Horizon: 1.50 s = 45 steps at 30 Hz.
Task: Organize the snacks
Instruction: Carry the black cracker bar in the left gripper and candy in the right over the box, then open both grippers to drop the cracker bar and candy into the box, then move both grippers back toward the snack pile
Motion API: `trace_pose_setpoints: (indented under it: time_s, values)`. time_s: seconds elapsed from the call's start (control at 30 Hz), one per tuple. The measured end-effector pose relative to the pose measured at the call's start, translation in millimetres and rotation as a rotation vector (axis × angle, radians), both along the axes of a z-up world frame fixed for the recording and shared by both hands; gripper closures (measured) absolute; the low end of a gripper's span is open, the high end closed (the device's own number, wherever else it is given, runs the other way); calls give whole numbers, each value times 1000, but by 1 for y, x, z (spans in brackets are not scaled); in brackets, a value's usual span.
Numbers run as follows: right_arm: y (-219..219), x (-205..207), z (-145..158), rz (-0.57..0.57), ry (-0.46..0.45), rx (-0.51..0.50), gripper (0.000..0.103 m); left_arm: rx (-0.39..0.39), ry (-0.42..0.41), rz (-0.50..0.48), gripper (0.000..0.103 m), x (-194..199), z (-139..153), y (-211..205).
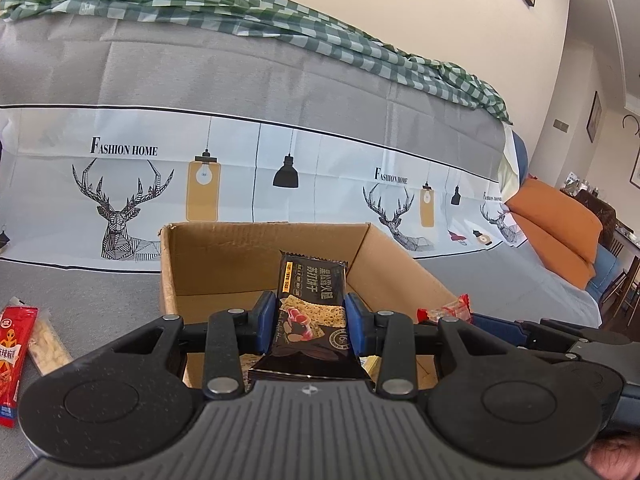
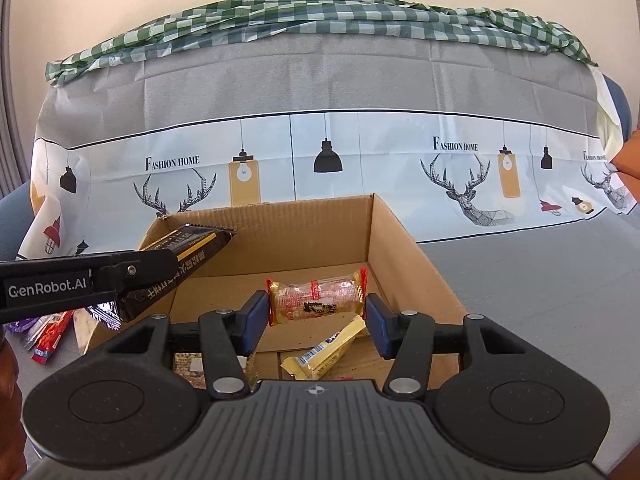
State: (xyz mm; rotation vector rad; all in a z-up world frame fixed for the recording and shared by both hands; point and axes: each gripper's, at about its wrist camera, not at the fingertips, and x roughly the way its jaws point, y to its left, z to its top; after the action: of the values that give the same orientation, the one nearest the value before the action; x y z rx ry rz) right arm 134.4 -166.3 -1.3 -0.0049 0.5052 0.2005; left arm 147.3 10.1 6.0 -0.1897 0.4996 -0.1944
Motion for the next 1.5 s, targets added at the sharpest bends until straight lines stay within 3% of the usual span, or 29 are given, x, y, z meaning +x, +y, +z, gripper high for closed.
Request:
trace_pose_setpoints:
  time_s: [0.33, 0.4, 0.43, 0.47, 0.63, 0.73, 0.93, 1.13, 1.23, 1.4, 1.5]
  values:
    - [3, -2, 4, 7, -39, -6, 48, 4, -8, 4, 62, -2, 0, 0]
    - [3, -3, 4, 8, -45, -2, 44, -7, 3, -10, 62, 0, -1, 0]
    - [2, -2, 4, 3, -47, 2, 35, -12, 15, -17, 62, 1, -2, 0]
    - [2, -2, 4, -6, -47, 1, 26, -7, 19, -7, 59, 2, -3, 0]
    - [-5, 1, 4, -60, -37, 26, 19, -18, 10, 31, 23, 2, 0, 10]
    - [-2, 1, 4, -73, -35, 25, 16, 16, -13, 75, 19, -3, 2, 17]
    - [12, -4, 6, -68, -47, 27, 14, 79, -68, 142, 18, -20, 5, 39]
    - [39, -16, 11, -44, -58, 62, 14, 105, -38, 243, 17, -40, 6, 72]
    - [56, -24, 12, -23, -63, 73, 14, 92, -18, 250, 17, -50, 8, 91]
    - [87, -38, 12, 35, -68, 74, 14, 128, 5, 262, 18, -65, 10, 118]
    - [102, -43, 12, 71, -75, 79, 14, 161, 32, 276, 24, -70, 8, 135]
